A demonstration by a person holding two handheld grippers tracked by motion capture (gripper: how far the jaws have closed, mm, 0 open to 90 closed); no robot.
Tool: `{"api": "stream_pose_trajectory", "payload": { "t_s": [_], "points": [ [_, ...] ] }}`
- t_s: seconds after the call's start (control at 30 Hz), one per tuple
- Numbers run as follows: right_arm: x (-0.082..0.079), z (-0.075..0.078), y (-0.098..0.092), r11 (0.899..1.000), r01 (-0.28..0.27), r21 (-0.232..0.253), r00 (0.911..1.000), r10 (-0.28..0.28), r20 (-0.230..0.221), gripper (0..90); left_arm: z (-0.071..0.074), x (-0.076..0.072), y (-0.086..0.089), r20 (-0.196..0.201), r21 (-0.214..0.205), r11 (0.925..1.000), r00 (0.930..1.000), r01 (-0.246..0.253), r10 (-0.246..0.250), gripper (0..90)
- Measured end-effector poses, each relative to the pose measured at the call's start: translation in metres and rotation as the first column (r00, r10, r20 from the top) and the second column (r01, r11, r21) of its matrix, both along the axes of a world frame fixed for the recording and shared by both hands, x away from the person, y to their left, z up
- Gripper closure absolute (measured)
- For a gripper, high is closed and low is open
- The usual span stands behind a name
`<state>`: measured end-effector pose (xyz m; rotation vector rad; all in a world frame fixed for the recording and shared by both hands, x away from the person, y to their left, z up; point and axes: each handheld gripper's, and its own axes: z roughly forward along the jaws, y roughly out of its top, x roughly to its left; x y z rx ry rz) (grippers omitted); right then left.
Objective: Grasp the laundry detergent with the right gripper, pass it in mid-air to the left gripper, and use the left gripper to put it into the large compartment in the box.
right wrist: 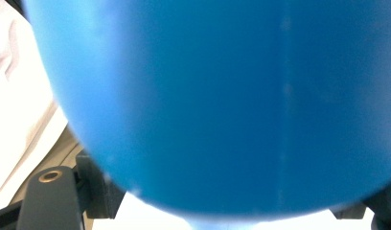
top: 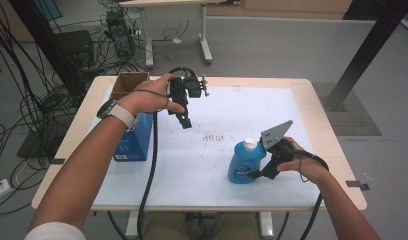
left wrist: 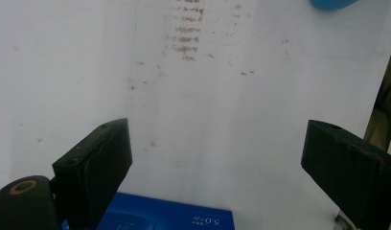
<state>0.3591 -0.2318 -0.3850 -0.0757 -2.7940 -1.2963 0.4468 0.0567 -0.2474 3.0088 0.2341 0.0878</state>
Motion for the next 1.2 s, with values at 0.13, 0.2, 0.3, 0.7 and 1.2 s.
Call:
{"api": "stream_pose_trajectory", "payload": {
  "t_s": [0.13,0.2,0.3,0.7,1.2],
  "points": [
    [0.0002,-0.0006,0.0004,1.000,0.000,0.001,1.0000,0.000,0.000,19.4,-0.0001,-0.0001,-0.0001,0.000,0.000,1.0000,1.0000,0.000,0.000,10.6],
    [0.0001,-0.0010,0.0007,1.000,-0.001,0.002,1.0000,0.001,0.000,19.4,0.0001,0.0000,0.0000,0.000,0.001,1.0000,1.0000,0.000,0.000,10.6],
    [0.0004,-0.0017,0.0008,1.000,-0.003,0.003,1.0000,0.003,0.001,20.0,-0.0001,0.0000,0.0001,0.000,0.001,1.0000,1.0000,0.001,-0.001,10.6],
    [0.0010,-0.0039,0.0010,1.000,-0.007,0.013,1.0000,0.007,-0.003,22.1,-0.0013,0.0000,0.0014,-0.004,-0.001,1.0000,1.0000,-0.008,0.008,10.7],
    [0.0004,-0.0073,0.0002,1.000,-0.009,0.029,0.9999,0.010,-0.004,24.7,-0.0020,-0.0003,0.0004,-0.003,0.000,1.0000,1.0000,-0.005,0.005,10.9]
  ]
}}
